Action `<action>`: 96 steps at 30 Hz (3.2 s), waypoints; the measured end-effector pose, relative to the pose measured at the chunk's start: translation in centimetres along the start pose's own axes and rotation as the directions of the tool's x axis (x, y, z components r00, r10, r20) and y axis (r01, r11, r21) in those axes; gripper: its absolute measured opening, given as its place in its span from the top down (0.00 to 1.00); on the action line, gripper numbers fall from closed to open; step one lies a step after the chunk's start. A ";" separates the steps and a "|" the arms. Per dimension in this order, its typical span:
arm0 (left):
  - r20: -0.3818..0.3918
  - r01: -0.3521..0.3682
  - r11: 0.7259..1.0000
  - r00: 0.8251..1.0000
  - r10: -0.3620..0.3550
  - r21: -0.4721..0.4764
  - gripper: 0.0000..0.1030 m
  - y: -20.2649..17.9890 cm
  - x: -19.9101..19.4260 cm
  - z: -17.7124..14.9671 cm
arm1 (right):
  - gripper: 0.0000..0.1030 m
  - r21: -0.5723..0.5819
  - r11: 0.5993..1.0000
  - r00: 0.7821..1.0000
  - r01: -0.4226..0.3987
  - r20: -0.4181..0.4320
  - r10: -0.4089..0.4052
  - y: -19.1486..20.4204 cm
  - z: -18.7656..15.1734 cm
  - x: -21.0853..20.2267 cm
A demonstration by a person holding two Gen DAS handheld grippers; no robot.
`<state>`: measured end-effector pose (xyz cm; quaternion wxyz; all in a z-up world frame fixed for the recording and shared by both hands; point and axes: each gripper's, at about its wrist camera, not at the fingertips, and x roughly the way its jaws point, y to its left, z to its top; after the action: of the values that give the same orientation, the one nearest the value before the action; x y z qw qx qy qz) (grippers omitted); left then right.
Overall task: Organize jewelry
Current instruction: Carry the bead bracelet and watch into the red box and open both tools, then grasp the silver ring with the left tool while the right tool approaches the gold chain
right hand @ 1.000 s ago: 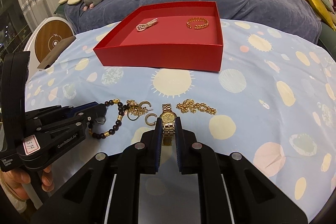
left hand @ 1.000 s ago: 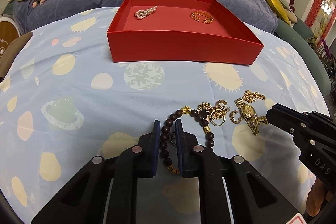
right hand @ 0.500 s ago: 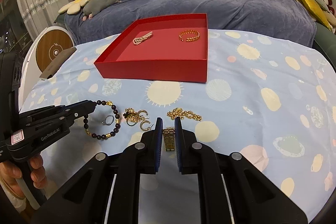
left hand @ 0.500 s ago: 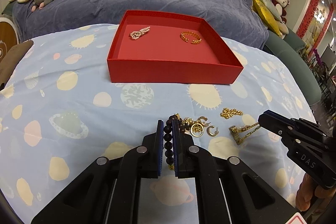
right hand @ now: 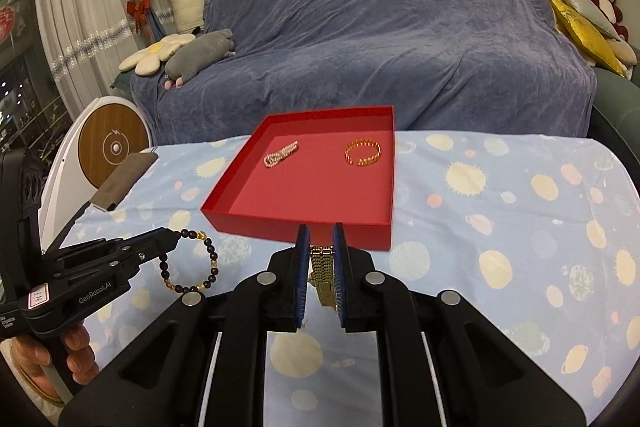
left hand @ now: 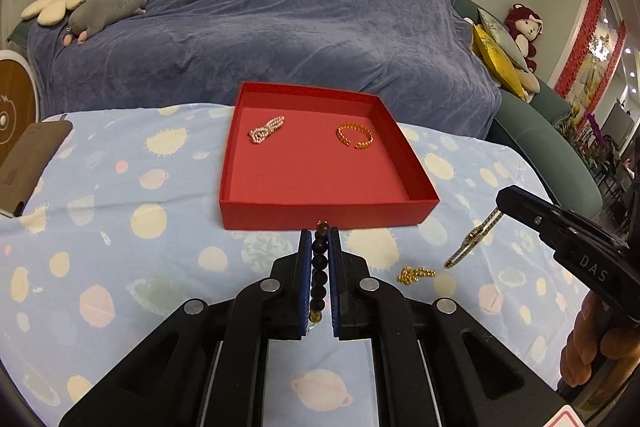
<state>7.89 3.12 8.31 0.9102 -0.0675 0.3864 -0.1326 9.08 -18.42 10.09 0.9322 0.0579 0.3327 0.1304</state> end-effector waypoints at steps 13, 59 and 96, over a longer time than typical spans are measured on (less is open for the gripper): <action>0.005 -0.013 1.000 1.000 0.013 -0.020 0.94 2.1 7.0 9.5 | 0.89 0.028 1.000 1.000 0.011 0.002 -0.011 -1.0 8.0 9.4; -0.148 -0.102 0.995 0.984 0.101 0.006 0.42 1.5 4.1 -6.2 | 0.65 0.116 0.992 0.987 0.046 -0.158 -0.028 -3.5 -7.1 0.8; -0.148 -0.086 0.994 0.984 0.095 0.066 0.83 -0.1 6.1 -7.3 | 0.65 0.021 0.999 0.966 0.033 -0.258 -0.027 -1.9 -8.9 5.8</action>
<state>6.70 1.11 -0.88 0.8850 -0.0127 0.4530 -0.1073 8.19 -18.42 -0.65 0.8822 0.0470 0.4532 0.1187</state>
